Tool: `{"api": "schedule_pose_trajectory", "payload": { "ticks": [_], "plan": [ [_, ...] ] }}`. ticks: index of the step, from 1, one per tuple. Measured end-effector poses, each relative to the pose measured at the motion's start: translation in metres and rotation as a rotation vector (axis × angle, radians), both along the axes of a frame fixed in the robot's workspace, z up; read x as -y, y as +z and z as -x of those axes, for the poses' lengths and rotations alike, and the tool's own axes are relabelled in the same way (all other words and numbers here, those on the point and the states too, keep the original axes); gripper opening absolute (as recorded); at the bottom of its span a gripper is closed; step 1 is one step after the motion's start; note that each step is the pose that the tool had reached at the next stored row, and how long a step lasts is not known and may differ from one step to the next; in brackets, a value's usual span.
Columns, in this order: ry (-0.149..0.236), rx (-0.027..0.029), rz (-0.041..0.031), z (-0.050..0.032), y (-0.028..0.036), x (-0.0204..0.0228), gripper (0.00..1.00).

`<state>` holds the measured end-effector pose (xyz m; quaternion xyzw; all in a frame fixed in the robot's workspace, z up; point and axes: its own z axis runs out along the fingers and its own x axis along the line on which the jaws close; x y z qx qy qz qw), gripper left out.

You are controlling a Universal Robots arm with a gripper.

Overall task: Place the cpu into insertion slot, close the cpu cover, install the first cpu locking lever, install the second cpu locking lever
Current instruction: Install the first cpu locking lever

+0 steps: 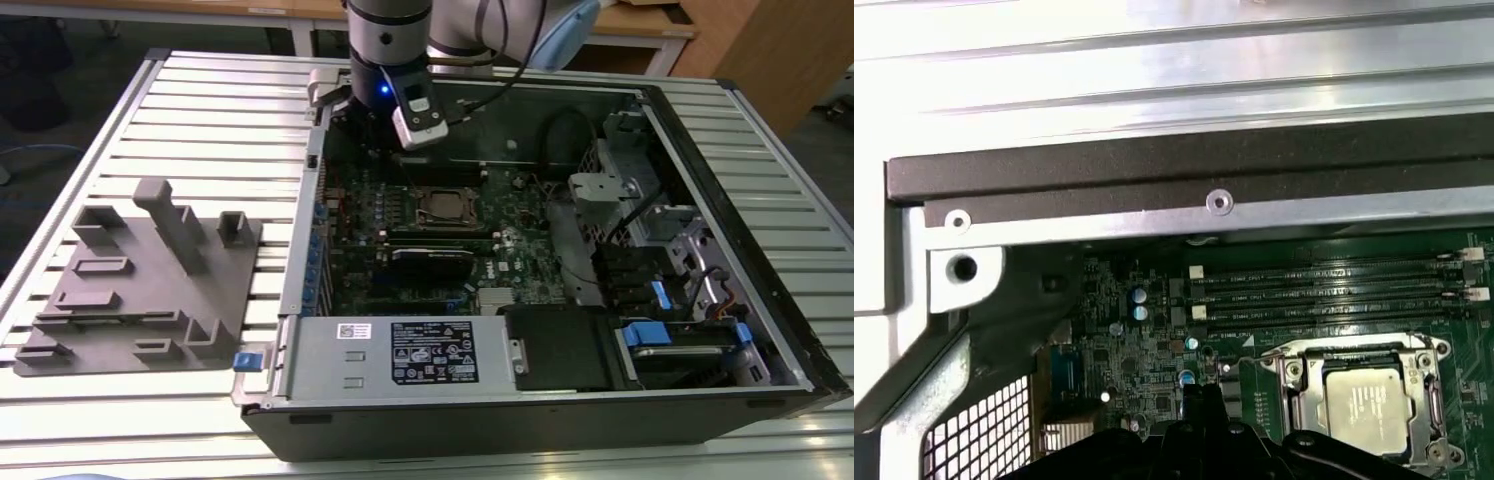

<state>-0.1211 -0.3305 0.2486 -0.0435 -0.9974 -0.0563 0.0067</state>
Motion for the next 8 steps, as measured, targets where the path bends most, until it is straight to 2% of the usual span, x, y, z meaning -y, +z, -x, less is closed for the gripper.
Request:
{"api": "schedule_pose_trajectory", "payload": {
  "ticks": [1,4,5,8],
  "plan": [
    [0.000,0.0001,-0.0012,0.0000,0.0000,0.0000,0.11],
    [0.000,-0.0003,-0.0274,0.0003,-0.0001,0.0001,0.11],
    [0.000,-0.0003,-0.0323,0.0003,-0.0001,0.0001,0.11],
    [0.000,-0.0002,-0.0346,0.0003,-0.0001,0.0000,0.11]
  ]
}}
